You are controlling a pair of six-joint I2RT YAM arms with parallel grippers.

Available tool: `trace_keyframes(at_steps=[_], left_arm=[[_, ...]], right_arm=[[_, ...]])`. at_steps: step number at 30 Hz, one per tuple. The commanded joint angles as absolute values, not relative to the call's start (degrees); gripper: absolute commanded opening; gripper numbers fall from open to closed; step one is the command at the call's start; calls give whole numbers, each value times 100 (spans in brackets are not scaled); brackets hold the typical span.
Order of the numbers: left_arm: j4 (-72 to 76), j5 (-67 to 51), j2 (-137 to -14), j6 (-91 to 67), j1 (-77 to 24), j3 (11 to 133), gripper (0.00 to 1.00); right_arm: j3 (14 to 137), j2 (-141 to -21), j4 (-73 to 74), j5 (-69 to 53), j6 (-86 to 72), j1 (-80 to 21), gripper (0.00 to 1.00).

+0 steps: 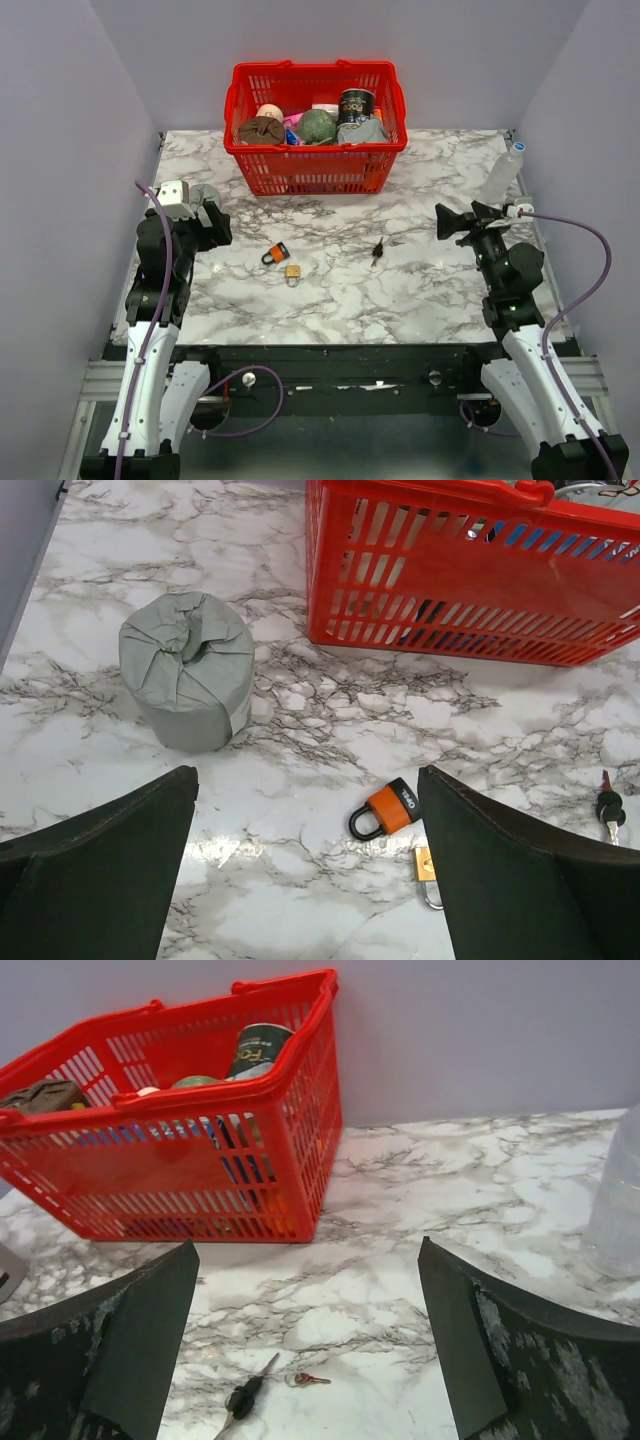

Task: Unlock with the key

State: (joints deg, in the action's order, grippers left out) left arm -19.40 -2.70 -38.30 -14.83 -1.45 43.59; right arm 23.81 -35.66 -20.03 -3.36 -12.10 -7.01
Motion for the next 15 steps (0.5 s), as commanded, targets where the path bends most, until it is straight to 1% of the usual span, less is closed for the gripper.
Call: trace_keyframes(at_steps=[1,6,9,10,12,13,15], left_arm=[[-1854,-378,-3771,-1529,-105,4491,99],[-1767,-527,-3788,-1626,-105,4474,99],[-1749,-562,-3788,-1661,-105,4447,99],[-1714,-771,-3779,-1661,-105,4430,99],[-1635,-1149,-3788,-1591,-105,4386,99],[-1539,-1525,-3779,-1521,-105,4368,99],[-1486,-1722,-3797,-1512,-105,4307,99]], right_arm=[[2593,-3489,-1837,-1176,-1186,-677,100],[2873,-3630,-1468,-1643,-1169,-686,100],[3075,-3858,-1301,-2169,-1187,-694,99],[3120,-3928,-1266,-2545,-1178,-747,99],[3251,-4086,-1169,-2846,-1178,-861,98],[3330,-4130,-1091,-2909,-1143,-1044,97],[3480,-4297,-661,-2813,-942,-1308,96]])
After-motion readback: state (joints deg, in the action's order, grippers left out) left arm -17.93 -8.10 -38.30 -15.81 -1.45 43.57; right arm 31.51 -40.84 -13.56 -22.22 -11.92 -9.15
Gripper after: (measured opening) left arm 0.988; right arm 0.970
